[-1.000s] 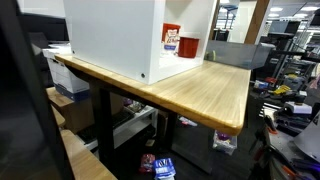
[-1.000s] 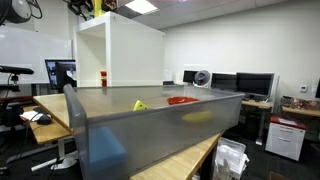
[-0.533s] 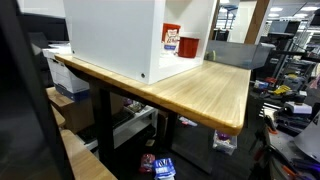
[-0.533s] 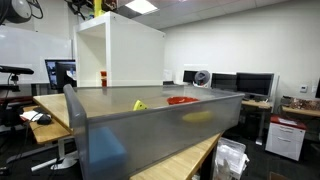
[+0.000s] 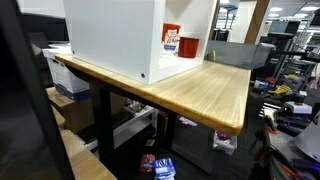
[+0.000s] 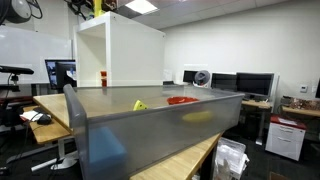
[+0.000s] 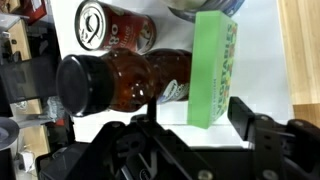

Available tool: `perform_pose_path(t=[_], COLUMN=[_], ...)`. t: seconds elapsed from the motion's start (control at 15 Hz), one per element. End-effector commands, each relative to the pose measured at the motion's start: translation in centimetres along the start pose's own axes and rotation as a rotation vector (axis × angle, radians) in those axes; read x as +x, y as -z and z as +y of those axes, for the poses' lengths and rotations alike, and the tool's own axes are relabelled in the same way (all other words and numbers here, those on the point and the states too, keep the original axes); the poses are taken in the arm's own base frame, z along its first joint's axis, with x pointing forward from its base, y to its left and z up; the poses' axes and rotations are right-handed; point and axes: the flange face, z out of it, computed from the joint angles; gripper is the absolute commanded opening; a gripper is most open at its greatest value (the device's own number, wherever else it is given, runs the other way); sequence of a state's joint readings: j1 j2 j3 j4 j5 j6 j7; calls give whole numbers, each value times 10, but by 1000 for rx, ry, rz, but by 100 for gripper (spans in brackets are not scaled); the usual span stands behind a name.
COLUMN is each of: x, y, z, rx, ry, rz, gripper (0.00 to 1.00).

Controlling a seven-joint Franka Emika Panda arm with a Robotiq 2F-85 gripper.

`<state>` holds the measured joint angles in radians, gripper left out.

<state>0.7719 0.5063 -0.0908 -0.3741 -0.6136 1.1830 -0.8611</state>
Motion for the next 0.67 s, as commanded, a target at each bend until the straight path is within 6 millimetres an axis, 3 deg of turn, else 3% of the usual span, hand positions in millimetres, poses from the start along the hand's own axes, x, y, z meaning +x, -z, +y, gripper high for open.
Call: perform_pose_path(t=[0.0, 0.33, 0.6], x=[-1, 0, 0], y=[2, 2, 3], z=[-4, -6, -5], rx=[32, 46, 39], ry=[19, 18, 6], rz=[11, 15, 27], gripper=[73, 85, 88])
